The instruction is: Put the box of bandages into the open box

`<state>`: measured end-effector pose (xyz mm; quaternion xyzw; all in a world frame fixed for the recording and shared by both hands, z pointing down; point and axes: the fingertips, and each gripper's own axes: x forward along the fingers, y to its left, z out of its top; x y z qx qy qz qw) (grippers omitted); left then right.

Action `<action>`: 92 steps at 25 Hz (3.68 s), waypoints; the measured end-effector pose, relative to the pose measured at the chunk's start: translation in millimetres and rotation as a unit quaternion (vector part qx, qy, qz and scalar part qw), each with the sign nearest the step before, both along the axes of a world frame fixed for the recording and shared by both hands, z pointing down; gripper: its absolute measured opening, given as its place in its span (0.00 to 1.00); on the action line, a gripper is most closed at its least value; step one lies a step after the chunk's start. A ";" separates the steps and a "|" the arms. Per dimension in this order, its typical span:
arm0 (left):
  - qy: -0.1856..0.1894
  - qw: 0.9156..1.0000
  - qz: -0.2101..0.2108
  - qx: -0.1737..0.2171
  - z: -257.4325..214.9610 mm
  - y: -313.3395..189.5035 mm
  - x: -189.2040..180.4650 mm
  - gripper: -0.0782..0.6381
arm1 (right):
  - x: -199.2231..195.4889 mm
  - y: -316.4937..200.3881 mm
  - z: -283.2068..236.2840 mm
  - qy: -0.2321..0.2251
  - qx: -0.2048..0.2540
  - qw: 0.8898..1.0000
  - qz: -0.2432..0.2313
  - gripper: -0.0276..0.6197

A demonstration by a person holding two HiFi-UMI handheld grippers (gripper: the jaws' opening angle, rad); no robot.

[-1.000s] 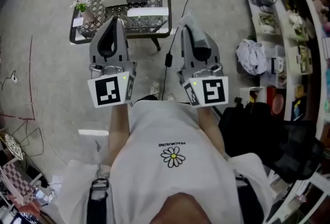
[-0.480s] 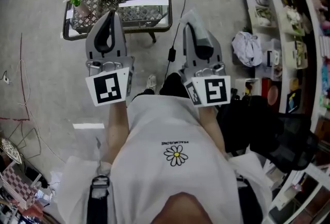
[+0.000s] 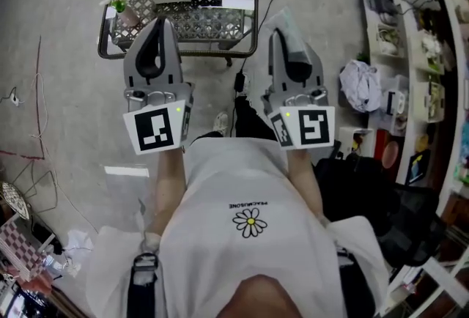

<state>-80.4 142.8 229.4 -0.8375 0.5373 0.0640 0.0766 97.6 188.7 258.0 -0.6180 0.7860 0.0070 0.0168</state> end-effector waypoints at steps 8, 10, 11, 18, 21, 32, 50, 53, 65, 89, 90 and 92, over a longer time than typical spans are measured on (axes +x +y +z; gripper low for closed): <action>-0.005 0.999 -0.047 -0.008 13.4 -53.5 1.9 0.14 | 19.2 -60.7 4.3 0.003 -0.003 1.000 -0.030 0.11; -0.011 0.998 -0.063 -0.010 16.4 -74.0 1.7 0.14 | 27.8 -77.4 5.7 0.012 -0.002 0.999 -0.037 0.11; -0.013 0.997 -0.071 -0.009 16.0 -83.9 2.3 0.14 | 33.3 -85.8 5.7 0.013 -0.001 0.999 -0.040 0.11; -0.024 0.994 -0.104 0.000 4.2 -130.6 27.6 0.14 | 74.6 -135.8 2.3 -0.007 0.004 0.999 -0.054 0.11; -0.033 0.994 -0.101 0.001 1.6 -146.2 43.9 0.14 | 83.1 -154.3 3.9 -0.013 0.008 0.998 -0.067 0.11; -0.068 0.992 -0.111 -0.005 -5.6 -171.1 67.0 0.14 | 82.6 -189.4 28.9 -0.036 -0.025 0.993 -0.107 0.11; -0.014 0.999 -0.023 0.046 -34.6 -220.6 96.7 0.14 | 63.9 -248.4 10.9 -0.056 -0.029 0.997 -0.055 0.11; -0.015 0.999 -0.021 0.045 -33.6 -228.1 88.1 0.14 | 55.0 -253.6 8.5 -0.057 -0.030 0.996 -0.056 0.11; -0.014 0.999 -0.020 0.023 -10.9 -249.9 65.1 0.14 | 32.8 -269.6 31.5 -0.116 -0.100 0.986 -0.071 0.11; -0.008 0.995 -0.059 -0.078 91.9 -289.6 -10.2 0.14 | -53.1 -345.2 239.3 -0.260 -0.507 0.814 -0.115 0.11; -0.010 0.995 -0.059 -0.084 96.5 -292.5 -12.9 0.14 | -57.5 -346.3 248.5 -0.250 -0.518 0.809 -0.117 0.11; -0.009 0.994 -0.061 -0.092 104.0 -298.2 -17.8 0.14 | -65.9 -348.7 263.8 -0.239 -0.537 0.800 -0.120 0.11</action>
